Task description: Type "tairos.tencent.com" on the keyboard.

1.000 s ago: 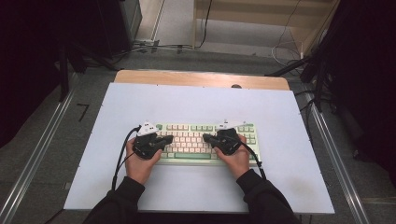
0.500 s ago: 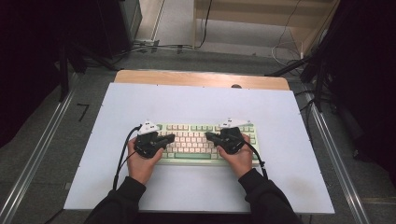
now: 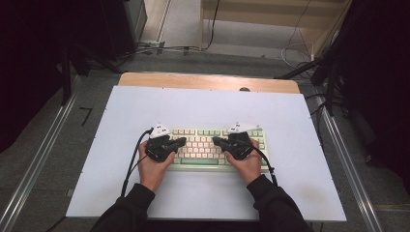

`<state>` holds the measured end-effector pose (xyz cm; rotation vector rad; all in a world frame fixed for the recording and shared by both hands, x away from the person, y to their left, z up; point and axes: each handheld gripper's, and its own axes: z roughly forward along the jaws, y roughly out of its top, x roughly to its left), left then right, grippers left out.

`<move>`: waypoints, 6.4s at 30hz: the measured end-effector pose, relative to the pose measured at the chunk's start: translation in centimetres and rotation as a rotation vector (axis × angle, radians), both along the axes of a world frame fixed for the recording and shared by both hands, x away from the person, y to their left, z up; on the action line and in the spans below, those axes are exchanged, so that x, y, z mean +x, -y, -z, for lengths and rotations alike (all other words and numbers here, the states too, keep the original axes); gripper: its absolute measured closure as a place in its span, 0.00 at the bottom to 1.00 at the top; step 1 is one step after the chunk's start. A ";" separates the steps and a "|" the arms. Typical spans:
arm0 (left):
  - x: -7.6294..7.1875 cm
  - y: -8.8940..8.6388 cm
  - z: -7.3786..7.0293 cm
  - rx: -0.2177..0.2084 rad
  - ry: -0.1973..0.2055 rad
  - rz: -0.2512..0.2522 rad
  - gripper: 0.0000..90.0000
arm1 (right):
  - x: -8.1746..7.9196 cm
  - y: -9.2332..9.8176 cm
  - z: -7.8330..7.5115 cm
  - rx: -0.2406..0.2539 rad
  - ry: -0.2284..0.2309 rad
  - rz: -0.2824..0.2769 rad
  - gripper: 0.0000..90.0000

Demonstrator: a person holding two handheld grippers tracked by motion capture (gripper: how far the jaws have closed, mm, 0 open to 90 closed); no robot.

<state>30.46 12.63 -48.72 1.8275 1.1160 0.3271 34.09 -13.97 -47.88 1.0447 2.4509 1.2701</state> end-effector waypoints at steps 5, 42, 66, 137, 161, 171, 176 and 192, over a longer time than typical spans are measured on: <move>0.2 0.3 0.1 0.000 -0.002 0.001 1.00 | 0.0 0.0 0.0 0.000 0.004 -0.003 0.98; 0.9 1.4 0.8 0.041 -0.012 0.011 1.00 | 0.0 0.0 0.0 0.001 0.003 -0.005 0.98; 1.0 1.9 0.9 0.090 -0.018 0.023 1.00 | 0.0 -0.1 0.1 -0.001 0.005 -0.005 0.98; -0.3 0.1 -0.4 0.006 0.000 0.020 1.00 | 0.4 0.8 0.9 -0.041 -0.015 0.014 0.98; -0.6 -0.5 -0.5 0.001 0.009 0.014 1.00 | 0.2 1.2 0.2 -0.011 0.002 0.019 0.98; -0.8 -0.6 -0.4 0.004 0.006 0.015 1.00 | 0.1 1.2 0.1 -0.008 0.001 0.021 0.98; -0.9 -0.8 -0.4 0.005 0.006 0.015 1.00 | 0.1 1.3 0.0 -0.005 0.004 0.019 0.98; -1.2 -1.4 0.1 0.021 -0.016 0.011 1.00 | 0.0 1.4 -0.2 -0.002 0.006 0.022 0.98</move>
